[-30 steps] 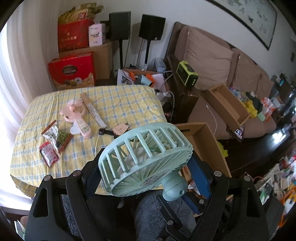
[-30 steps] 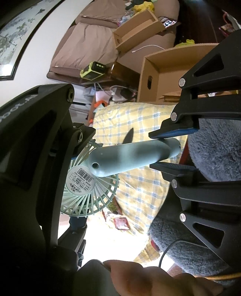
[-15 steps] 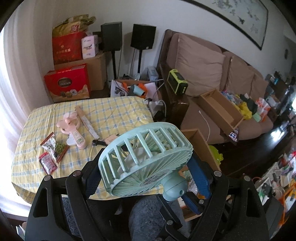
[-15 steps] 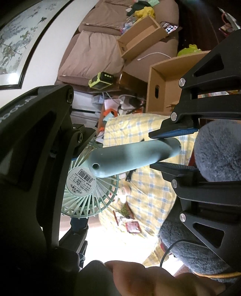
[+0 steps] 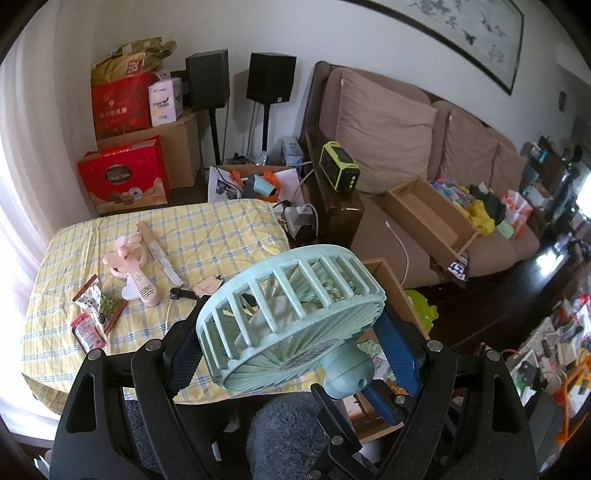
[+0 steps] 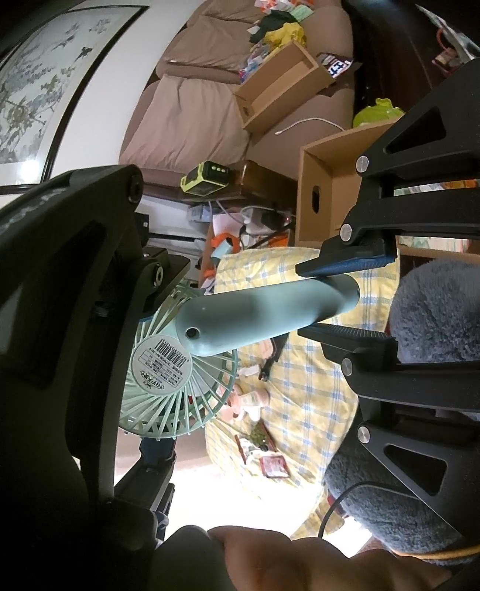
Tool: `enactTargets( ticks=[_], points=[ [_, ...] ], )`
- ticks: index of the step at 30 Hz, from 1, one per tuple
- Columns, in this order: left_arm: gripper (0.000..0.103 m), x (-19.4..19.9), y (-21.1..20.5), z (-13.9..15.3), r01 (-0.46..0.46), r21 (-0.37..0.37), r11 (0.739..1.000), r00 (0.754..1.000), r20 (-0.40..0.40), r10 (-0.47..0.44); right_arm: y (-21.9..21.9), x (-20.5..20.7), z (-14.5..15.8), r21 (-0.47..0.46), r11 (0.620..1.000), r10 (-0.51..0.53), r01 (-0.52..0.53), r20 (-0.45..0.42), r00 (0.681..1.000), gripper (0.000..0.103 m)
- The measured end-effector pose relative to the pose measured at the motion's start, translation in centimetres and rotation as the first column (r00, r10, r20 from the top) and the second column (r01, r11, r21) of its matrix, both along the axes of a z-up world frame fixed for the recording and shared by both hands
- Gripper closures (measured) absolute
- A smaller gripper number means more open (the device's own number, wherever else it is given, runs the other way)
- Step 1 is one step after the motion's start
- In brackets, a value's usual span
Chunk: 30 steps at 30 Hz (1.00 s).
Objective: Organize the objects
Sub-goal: 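Carry the mint-green fan with the right tool toward the cardboard box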
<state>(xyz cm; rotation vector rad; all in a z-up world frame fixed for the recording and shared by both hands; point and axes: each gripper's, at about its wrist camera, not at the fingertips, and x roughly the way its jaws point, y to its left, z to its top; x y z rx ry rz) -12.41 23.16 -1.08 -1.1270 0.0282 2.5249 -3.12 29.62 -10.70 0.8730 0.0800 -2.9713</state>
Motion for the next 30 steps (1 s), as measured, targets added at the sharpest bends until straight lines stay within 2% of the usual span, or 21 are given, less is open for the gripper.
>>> enactTargets(
  ticks=[30],
  points=[
    [0.021,-0.2,4.2,0.0,0.052,0.016,0.999,0.999,-0.002,-0.052,4.3,0.0,0.1,-0.008,0.996,-0.085,0.085,-0.002,0.996,0.078]
  ],
)
